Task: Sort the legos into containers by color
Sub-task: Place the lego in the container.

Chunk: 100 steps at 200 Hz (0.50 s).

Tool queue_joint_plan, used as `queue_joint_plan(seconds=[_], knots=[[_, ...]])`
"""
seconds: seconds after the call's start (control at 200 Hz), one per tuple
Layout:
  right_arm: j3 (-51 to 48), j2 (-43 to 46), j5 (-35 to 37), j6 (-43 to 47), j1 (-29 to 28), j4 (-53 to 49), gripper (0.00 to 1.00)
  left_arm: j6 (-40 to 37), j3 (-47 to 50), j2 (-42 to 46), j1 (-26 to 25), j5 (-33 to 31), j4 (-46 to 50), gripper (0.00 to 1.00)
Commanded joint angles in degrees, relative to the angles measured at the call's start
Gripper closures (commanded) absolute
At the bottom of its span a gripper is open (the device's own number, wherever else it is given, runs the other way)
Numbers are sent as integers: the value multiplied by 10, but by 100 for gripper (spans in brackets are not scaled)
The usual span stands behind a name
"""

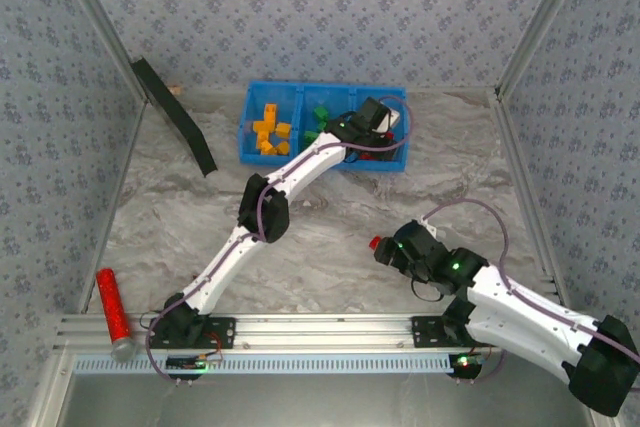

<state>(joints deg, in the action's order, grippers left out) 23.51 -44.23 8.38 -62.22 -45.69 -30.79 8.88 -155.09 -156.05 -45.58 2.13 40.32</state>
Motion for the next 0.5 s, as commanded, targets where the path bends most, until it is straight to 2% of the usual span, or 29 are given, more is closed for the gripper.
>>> queue_joint_plan(seconds=[0.0,0.315,0.495], knots=[[-3,-9,15,-11,-4,9,19,-3,-10,58,-7,13,-10,47],[7,-57,13,-5,-4,44,19,-24,-6,120,-17,43,-21,41],[14,-111,3,-1,-4,84,19,-52,65,201,-19,43,-25,39]])
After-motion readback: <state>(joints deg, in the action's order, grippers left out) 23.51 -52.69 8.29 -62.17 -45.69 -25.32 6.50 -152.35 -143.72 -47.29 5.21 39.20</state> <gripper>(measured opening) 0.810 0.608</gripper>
